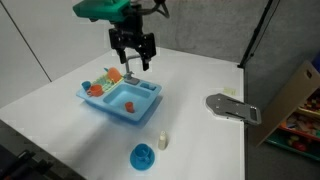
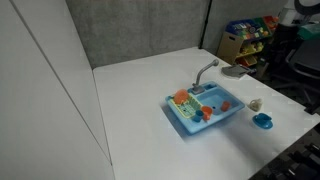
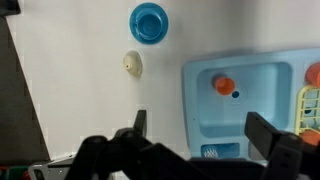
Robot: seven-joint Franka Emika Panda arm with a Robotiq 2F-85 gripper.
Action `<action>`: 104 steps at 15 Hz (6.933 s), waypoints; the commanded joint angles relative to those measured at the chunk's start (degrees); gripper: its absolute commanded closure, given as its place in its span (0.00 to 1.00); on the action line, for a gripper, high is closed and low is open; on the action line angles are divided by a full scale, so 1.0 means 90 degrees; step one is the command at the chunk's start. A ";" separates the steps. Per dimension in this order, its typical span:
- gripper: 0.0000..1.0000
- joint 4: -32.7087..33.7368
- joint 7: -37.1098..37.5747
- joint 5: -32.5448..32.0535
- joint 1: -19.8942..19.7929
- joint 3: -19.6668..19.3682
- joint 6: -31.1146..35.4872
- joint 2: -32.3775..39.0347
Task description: Pick up the detergent and put it in the sink
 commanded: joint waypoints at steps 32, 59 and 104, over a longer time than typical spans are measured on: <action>0.00 0.0566 -0.1424 0.0560 -0.0848 -0.0198 0.1546 0.2137; 0.00 0.1423 -0.1497 0.0065 -0.1121 -0.0112 0.2008 0.4249; 0.68 0.0301 -0.1826 0.0133 -0.1261 -0.0155 0.1389 0.2436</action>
